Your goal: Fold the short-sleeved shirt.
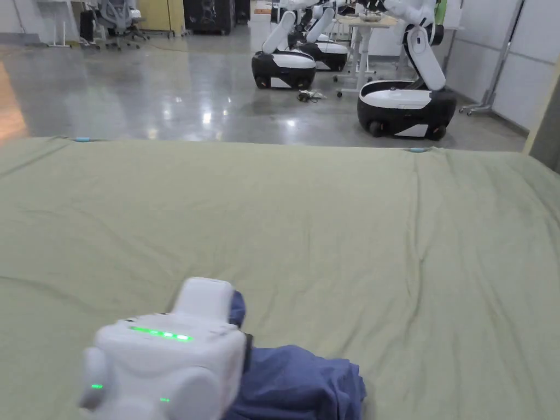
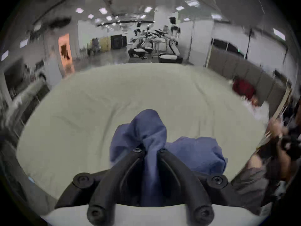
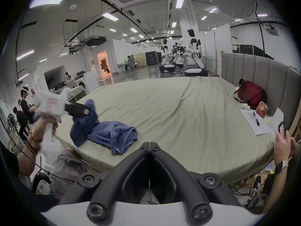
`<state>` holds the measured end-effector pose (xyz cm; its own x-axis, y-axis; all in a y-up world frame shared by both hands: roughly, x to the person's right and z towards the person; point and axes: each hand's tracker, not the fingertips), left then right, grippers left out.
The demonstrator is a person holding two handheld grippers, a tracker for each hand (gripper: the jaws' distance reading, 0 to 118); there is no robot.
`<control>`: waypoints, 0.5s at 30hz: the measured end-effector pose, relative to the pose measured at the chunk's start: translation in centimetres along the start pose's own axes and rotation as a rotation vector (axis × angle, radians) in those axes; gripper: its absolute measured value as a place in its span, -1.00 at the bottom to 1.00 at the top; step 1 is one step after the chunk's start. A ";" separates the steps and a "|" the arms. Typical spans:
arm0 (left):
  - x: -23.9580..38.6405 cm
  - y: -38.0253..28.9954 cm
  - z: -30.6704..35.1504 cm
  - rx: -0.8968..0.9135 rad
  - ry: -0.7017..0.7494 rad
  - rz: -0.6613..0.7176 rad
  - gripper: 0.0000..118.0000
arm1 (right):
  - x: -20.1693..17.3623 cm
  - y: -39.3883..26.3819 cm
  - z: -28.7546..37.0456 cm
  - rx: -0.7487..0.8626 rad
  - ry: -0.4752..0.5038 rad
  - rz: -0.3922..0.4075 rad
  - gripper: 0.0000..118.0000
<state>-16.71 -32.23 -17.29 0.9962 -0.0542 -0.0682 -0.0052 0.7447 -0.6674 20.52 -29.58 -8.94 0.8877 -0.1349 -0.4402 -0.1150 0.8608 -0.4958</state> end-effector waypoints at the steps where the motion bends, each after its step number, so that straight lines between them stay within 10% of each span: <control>1: 2.0 -0.6 -0.7 -0.030 -0.037 0.003 -0.85 | 0.0 0.0 0.1 0.000 0.002 0.001 -0.96; 15: 10.6 -3.6 -7.2 -0.106 -0.087 -0.123 -0.62 | 1.9 -1.2 1.4 -0.007 -0.048 -0.029 -0.96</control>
<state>-6.78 -40.27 -20.96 0.9937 -0.0789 0.0802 0.1123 0.6614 -0.7416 22.96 -30.17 -8.17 0.9109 -0.1361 -0.3894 -0.0919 0.8533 -0.5132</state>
